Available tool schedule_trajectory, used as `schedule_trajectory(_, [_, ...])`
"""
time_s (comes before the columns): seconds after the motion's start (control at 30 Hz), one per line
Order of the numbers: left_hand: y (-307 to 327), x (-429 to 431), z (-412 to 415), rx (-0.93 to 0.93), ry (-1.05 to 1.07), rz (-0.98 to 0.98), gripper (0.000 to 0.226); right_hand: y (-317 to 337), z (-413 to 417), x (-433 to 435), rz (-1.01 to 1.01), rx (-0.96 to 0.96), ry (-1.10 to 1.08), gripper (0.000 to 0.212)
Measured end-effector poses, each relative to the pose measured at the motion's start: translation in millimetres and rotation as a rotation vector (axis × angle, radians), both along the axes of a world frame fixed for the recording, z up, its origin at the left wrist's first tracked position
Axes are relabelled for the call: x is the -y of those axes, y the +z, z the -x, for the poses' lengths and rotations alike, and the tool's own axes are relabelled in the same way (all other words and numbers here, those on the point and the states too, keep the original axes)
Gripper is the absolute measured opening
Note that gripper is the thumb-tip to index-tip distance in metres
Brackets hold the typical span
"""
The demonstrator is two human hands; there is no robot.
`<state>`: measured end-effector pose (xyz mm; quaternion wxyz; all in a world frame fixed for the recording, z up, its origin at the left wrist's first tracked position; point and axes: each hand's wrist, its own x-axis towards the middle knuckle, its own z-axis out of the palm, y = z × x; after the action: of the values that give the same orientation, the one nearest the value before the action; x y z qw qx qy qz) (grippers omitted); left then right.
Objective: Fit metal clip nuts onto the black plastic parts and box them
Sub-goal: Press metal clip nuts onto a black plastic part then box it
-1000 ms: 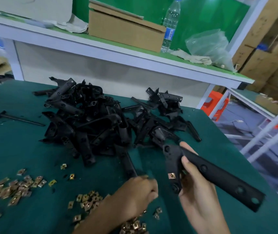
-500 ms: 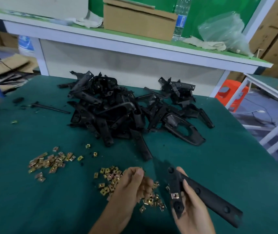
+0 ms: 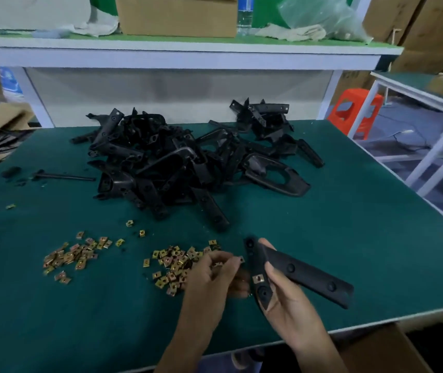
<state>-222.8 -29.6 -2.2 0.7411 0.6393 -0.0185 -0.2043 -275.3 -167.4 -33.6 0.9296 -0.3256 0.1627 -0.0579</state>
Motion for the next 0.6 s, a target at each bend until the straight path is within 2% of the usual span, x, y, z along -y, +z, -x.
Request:
schedule_trajectory(0.1, [2,0,-3,-0.02,-0.032,-0.026,0.012,-2,0,0,-0.035,0.025,0.004,0.055])
schedule_trajectory(0.2, [3,-2,-7,-0.063,-0.019,-0.001,0.009,-1,0,0,-0.048,0.053,0.02,0.063])
schedule_trajectory(0.3, [3,-1,-10,-0.117,-0.071,0.067,0.019,0,-1,0,-0.011,0.072,0.061,0.071])
schedule_trajectory(0.6, [4,-2,-15,-0.098,-0.099,0.079,0.023,2,-1,-2,0.024,0.109,0.088,0.066])
